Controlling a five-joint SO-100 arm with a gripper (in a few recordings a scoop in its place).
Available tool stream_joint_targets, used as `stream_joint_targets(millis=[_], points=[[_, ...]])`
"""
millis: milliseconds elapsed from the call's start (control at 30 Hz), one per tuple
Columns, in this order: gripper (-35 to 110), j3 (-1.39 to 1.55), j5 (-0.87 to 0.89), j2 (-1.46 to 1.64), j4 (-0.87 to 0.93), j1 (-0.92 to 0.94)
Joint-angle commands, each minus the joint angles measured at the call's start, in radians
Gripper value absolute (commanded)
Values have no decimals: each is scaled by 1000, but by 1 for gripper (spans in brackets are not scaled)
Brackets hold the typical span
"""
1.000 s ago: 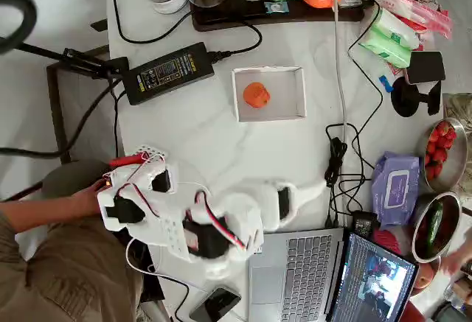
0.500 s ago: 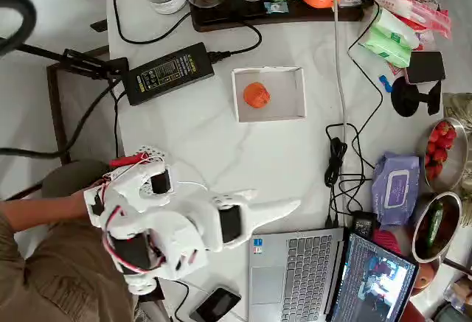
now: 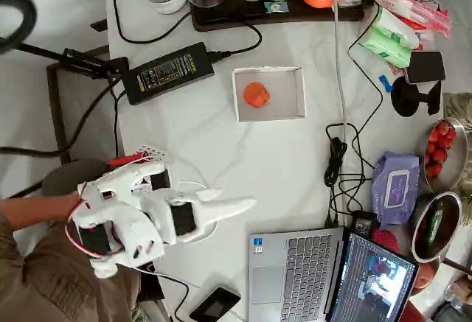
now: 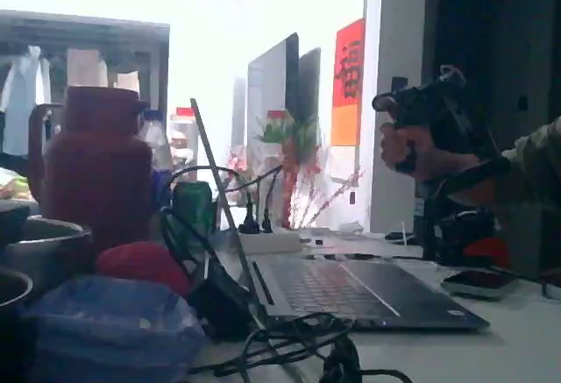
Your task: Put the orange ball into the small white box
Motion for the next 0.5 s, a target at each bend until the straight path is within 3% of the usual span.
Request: stream_joint_targets(millis=[0,233,467], points=[[33,179,-17,130,-101,20],[33,566,-15,179,-354,21],[33,693,-17,181,-488,21]])
